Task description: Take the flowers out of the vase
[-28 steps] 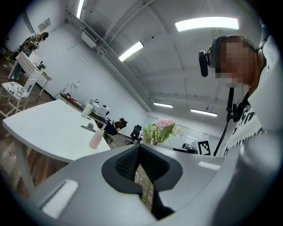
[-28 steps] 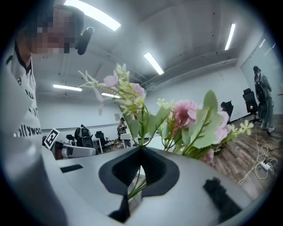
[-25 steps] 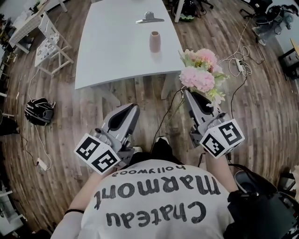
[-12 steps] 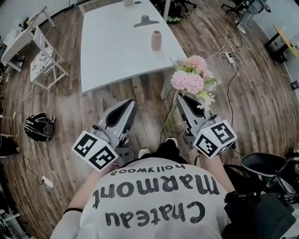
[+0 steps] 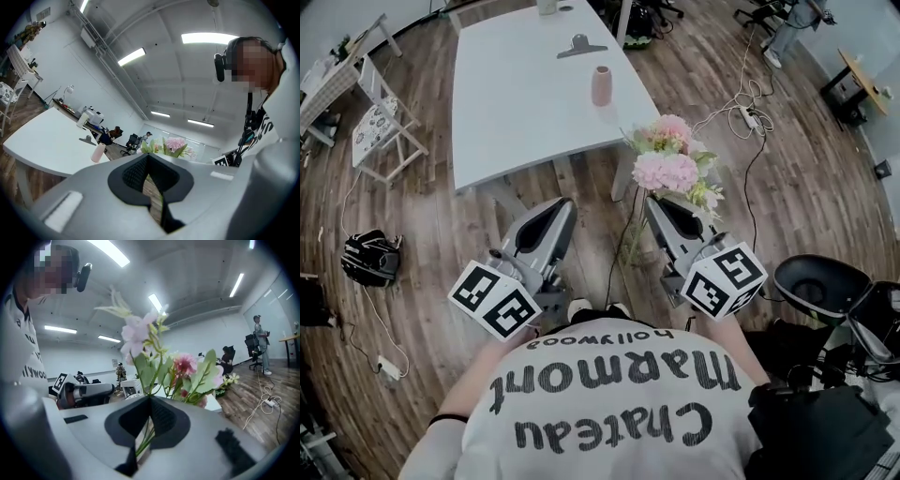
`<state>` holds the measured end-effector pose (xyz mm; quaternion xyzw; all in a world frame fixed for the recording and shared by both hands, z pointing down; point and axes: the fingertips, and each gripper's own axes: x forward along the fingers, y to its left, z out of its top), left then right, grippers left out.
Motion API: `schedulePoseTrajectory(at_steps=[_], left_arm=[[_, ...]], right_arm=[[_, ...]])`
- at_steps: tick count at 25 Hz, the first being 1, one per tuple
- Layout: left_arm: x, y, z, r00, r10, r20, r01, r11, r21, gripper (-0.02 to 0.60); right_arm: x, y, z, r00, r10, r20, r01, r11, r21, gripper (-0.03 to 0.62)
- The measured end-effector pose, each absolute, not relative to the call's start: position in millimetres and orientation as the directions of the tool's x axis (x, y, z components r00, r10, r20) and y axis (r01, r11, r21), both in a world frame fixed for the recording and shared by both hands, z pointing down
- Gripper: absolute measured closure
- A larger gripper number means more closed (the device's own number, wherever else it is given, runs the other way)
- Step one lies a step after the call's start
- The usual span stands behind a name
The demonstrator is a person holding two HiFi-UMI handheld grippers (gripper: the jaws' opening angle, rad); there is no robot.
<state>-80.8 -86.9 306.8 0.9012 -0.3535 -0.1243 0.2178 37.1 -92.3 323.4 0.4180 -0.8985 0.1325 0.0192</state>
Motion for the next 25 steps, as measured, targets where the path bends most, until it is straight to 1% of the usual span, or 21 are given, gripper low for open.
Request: schedulePoseTrajectory(at_steps=[11,25], left_arm=[[-51.0,-76.0,307.2,0.722,-0.689,-0.066,-0.573,-0.648,0.502,0.577],[-42.9,-70.1,302.3,0.724,-0.687,-0.062,-0.582,-0.656,0.480,0.577]], right_arm=[[72.0,-86.1,318.2,-0.640,-0.751,0.162,-0.766,0.606,-0.215,0.580],[79.3,-84.7,314.3,-0.651,-0.745,0.146,-0.757,0.622,-0.203,0.580]])
